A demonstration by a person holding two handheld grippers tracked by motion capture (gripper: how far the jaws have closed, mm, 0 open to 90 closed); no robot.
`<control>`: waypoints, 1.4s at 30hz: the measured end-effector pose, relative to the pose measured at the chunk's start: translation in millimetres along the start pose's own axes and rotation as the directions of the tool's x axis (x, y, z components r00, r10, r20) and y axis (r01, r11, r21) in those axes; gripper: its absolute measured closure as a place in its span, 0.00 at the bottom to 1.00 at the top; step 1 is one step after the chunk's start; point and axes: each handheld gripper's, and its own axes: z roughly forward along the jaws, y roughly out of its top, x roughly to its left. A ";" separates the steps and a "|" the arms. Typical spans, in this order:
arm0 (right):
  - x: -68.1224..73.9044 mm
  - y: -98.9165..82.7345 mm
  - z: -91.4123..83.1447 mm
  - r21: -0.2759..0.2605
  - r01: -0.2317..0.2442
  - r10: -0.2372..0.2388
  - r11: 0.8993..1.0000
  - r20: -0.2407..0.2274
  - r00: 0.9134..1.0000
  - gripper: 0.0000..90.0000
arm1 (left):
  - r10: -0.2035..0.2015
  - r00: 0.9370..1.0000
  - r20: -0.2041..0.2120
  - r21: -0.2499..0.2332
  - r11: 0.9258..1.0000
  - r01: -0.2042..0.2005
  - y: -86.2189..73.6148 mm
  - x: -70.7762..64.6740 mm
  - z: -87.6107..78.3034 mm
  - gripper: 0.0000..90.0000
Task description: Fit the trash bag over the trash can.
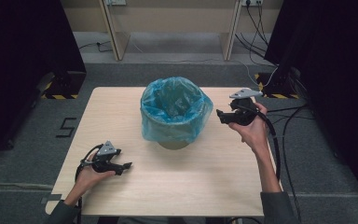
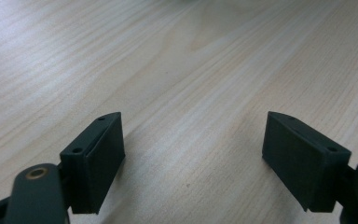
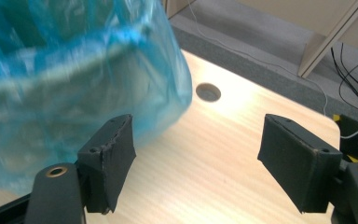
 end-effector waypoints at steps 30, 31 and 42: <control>45.2 -123.2 -12.5 -0.012 -0.016 0.016 1.000 -0.019 1.000 0.19 | 0.001 1.000 0.000 0.001 1.000 -0.001 -0.1 0.0 0.0 0.22; 47.0 -126.8 -12.2 -0.006 -0.026 0.025 1.000 -0.028 0.999 0.18 | 0.001 1.000 0.000 0.001 1.000 -0.001 0.0 0.0 0.0 0.22; 62.7 -163.5 -0.1 0.059 -0.037 0.041 0.998 -0.056 0.998 0.18 | 0.001 1.000 0.000 0.002 1.000 -0.001 -0.1 0.0 0.0 0.22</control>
